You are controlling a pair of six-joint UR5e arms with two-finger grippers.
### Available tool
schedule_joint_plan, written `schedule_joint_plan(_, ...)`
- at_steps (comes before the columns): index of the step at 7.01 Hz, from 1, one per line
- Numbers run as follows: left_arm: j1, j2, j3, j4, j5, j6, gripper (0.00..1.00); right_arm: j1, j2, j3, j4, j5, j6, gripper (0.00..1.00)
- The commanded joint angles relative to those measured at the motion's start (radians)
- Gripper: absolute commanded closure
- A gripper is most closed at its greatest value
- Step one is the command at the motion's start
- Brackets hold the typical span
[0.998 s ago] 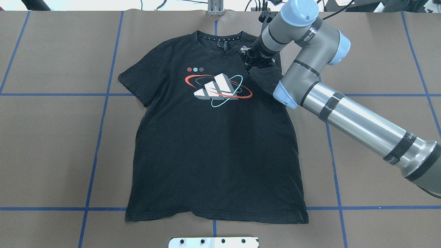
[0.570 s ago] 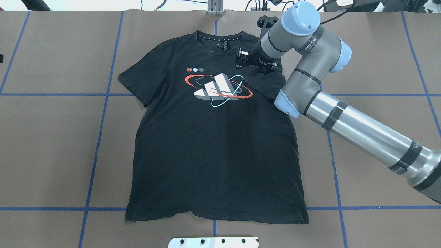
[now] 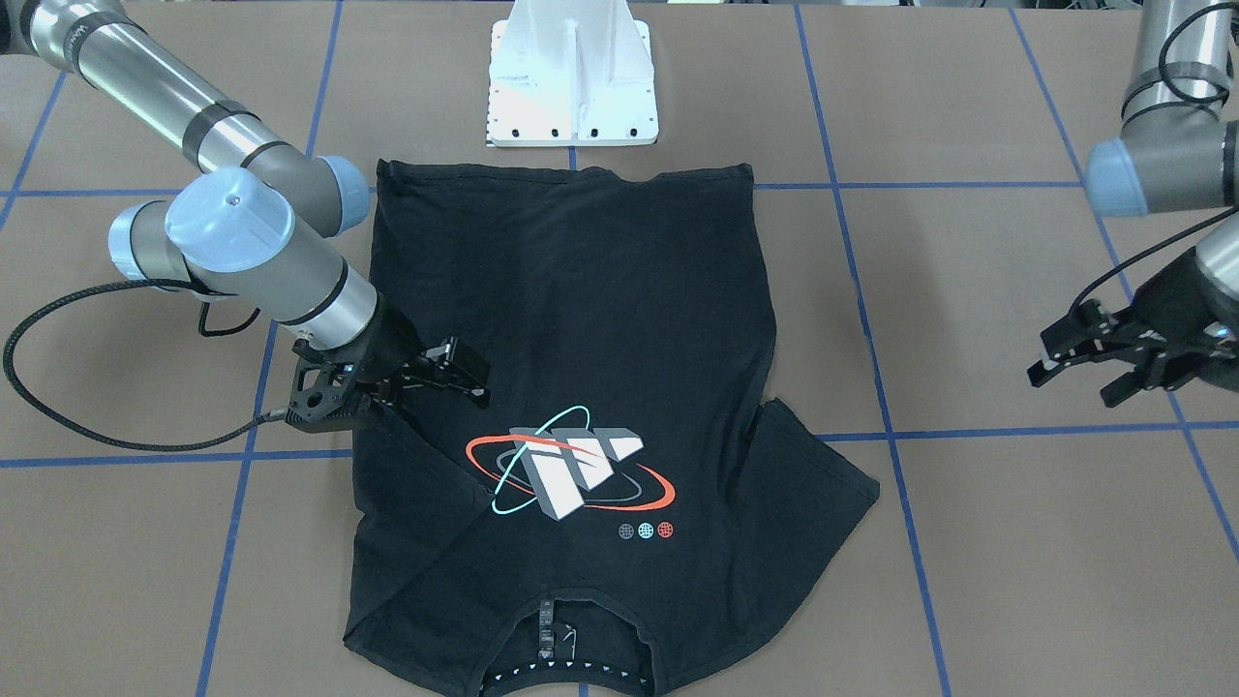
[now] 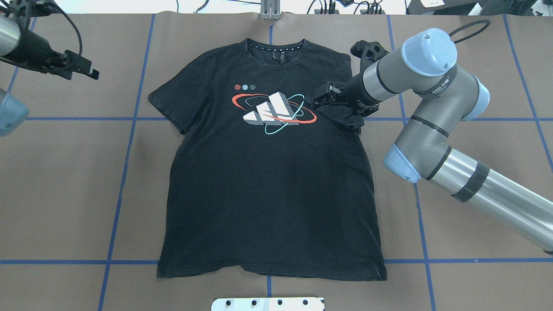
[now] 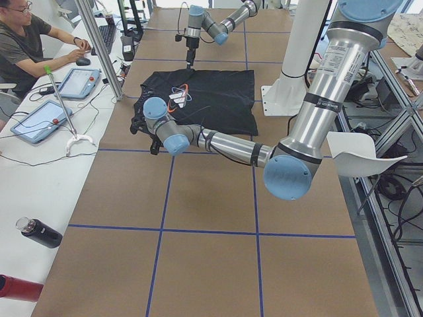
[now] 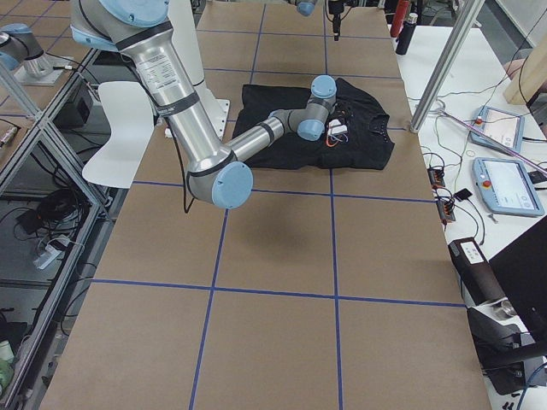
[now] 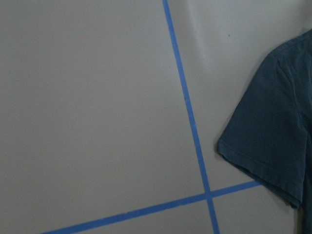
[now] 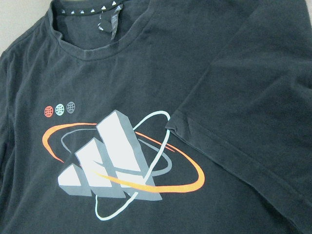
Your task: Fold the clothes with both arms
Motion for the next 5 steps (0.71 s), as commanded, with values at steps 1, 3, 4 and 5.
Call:
schedule_joint_plan(1,0.083,-0.106,0.210,-0.160,0.046,-0.199,0.09,-0.002,-0.048,0.040,0.000,0.002,-0.001,0.00)
schedule_joint_plan(3,0.135,-0.127,0.217,-0.160,0.137,-0.289,0.18,-0.004,-0.048,0.042,0.002,0.001,0.000,0.00)
schedule_joint_plan(4,0.152,-0.137,0.220,-0.158,0.149,-0.304,0.28,-0.004,-0.048,0.040,0.003,0.001,-0.001,0.00)
schedule_joint_plan(5,0.169,-0.152,0.226,-0.157,0.198,-0.355,0.36,-0.004,-0.048,0.038,0.005,0.001,-0.001,0.00)
